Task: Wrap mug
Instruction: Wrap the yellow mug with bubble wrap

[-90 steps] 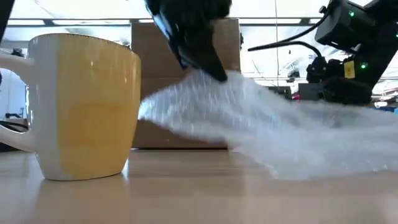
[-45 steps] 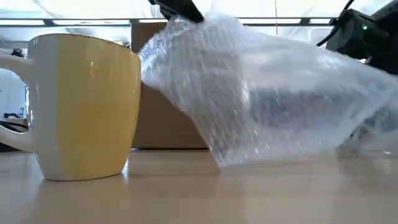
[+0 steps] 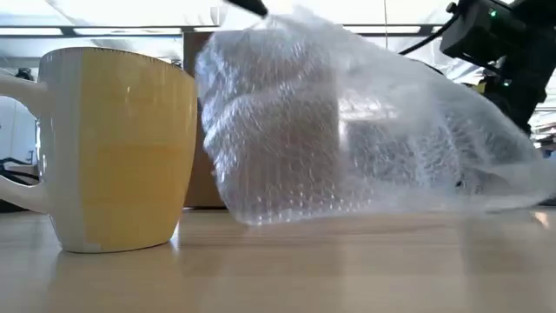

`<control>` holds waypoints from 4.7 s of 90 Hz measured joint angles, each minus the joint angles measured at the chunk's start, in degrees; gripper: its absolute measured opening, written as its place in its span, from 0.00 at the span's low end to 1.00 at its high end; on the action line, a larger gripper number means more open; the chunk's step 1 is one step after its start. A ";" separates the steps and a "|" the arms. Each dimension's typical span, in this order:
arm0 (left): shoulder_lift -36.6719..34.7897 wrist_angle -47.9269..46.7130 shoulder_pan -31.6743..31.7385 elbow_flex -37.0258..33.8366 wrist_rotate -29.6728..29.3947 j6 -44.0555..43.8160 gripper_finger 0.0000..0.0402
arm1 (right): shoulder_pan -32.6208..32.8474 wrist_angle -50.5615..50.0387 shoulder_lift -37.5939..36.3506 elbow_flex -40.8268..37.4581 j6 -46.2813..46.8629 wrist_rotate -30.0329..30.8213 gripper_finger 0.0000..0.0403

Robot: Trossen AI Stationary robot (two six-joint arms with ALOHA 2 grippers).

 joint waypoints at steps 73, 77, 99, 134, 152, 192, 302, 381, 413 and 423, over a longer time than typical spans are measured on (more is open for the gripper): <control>2.12 -9.34 -15.61 1.57 28.13 -33.92 0.00 | 0.37 0.09 -0.01 -1.29 -0.38 2.87 0.46; 2.52 -8.97 -16.61 1.57 28.14 -36.83 0.00 | 0.37 0.09 0.00 -1.29 -0.83 2.87 0.46; 7.67 -8.74 -20.20 1.57 28.67 -51.08 0.13 | 0.37 0.42 0.06 -1.29 -2.19 2.87 0.46; 11.60 -7.42 -24.22 2.94 42.24 -71.88 0.49 | 0.35 0.47 0.08 -1.29 -5.00 2.89 0.46; 7.42 -11.63 -30.78 3.23 24.72 -79.76 0.47 | 0.35 4.30 0.08 -1.29 -8.68 2.85 0.46; 12.01 -8.51 -39.94 -5.62 9.22 -92.50 0.30 | 0.35 12.47 0.10 -1.29 -15.26 2.85 0.46; 12.93 17.96 -38.14 -23.68 -4.14 -99.35 0.18 | 0.48 13.82 0.10 -2.73 -15.21 2.41 0.46; 12.90 15.45 -36.13 -24.09 1.97 -102.69 0.51 | 0.50 13.95 0.10 -2.73 -15.06 2.43 0.46; 14.91 17.80 -33.56 -24.11 -5.04 -106.10 0.56 | 0.48 14.49 0.10 -2.75 -15.19 4.38 0.46; 17.04 18.29 -32.28 -24.11 -4.46 -106.86 0.54 | 0.48 15.34 0.10 -2.80 -15.19 4.40 0.46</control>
